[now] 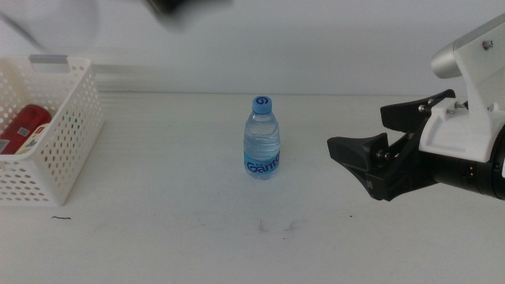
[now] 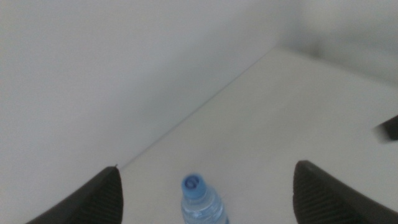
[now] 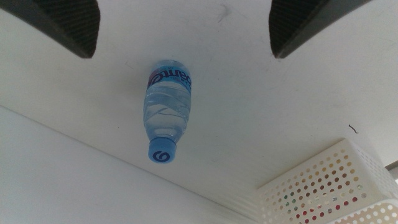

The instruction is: Use arms to grab the bottles and put them into the dustbin to the left of the table.

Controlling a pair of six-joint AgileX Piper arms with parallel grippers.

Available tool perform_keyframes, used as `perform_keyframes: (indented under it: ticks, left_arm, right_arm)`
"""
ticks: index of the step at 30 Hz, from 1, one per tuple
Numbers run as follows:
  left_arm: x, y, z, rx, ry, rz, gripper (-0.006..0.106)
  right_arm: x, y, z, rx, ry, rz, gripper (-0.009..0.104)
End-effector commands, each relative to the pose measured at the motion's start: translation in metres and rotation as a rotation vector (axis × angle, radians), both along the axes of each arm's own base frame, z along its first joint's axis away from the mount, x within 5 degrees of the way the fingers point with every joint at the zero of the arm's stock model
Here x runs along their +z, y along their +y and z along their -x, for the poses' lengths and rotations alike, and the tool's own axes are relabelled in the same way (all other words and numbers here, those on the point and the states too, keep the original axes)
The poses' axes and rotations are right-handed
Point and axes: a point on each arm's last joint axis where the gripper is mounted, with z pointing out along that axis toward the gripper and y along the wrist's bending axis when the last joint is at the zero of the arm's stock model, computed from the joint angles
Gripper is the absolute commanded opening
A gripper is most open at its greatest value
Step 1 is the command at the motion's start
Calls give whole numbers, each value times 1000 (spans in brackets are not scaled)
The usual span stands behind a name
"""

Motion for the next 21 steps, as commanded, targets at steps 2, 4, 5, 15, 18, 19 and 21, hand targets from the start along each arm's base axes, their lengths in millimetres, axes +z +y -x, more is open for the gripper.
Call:
perform_keyframes:
  ticks: [2,4,5,15,18,19,21]
  left_arm:
    - [-61,-29,-1,85,-54,44,94]
    - [-101,-37,0,97,-132,187,94]
    - [-125,-36,1,104,-138,254,94]
    - [-253,-25,-18,168,-44,261,94]
    - [-270,-28,-27,195,-34,285,94]
    - [-275,-29,-29,210,-25,287,94]
    - [-283,-30,-36,230,-25,292,94]
  right_arm:
    - [3,-1,1,2,-10,-5,87]
    - [3,-1,1,2,-10,-5,87]
    - [3,-1,1,2,-10,-5,87]
    - [3,-1,1,2,-10,-5,87]
    - [3,-1,1,2,-10,-5,87]
    - [3,-1,1,2,-10,-5,87]
    - [3,-1,1,2,-10,-5,87]
